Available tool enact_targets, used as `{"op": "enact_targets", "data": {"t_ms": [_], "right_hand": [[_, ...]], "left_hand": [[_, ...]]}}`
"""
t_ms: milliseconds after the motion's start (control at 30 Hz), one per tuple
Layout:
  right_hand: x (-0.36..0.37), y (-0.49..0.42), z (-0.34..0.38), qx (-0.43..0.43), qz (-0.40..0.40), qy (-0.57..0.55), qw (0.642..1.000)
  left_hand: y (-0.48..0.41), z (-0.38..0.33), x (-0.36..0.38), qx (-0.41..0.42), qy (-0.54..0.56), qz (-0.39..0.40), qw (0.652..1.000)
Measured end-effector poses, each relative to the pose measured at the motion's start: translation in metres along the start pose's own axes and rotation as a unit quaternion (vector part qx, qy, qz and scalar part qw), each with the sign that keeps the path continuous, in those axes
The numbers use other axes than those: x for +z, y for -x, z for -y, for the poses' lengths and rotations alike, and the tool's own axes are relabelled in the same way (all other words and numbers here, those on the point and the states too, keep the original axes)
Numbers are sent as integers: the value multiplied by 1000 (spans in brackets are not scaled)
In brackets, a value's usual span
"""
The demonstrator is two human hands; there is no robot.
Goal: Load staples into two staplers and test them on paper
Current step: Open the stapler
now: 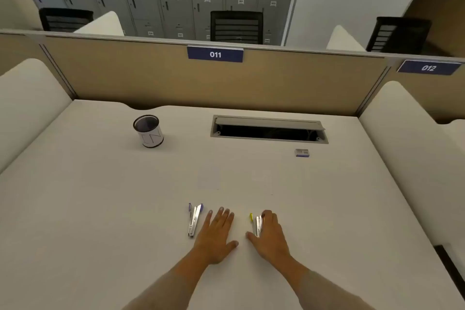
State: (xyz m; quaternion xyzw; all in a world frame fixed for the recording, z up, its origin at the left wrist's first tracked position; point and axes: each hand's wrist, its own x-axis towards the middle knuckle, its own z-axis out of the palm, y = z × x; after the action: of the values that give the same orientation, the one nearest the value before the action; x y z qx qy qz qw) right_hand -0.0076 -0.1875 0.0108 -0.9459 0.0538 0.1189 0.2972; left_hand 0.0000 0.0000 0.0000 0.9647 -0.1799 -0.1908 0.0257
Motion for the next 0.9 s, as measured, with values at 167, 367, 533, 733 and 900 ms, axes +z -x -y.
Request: {"op": "enact_targets", "data": {"t_ms": [167, 367, 533, 733, 900], "right_hand": [[12, -1, 10, 76, -42, -83, 993], [16, -12, 8, 72, -40, -104, 991], [10, -17, 15, 51, -44, -232, 970], [-14, -13, 46, 1, -96, -360, 928], [-37, 0, 72, -59, -87, -400, 910]], "left_hand": [[-10, 3, 4, 28, -28, 25, 999], [-18, 13, -2, 53, -5, 27, 998], [-20, 20, -16, 57, 101, -1, 993], [-17, 10, -55, -27, 416, -37, 908], [-1, -2, -89, 20, 520, -88, 849]]}}
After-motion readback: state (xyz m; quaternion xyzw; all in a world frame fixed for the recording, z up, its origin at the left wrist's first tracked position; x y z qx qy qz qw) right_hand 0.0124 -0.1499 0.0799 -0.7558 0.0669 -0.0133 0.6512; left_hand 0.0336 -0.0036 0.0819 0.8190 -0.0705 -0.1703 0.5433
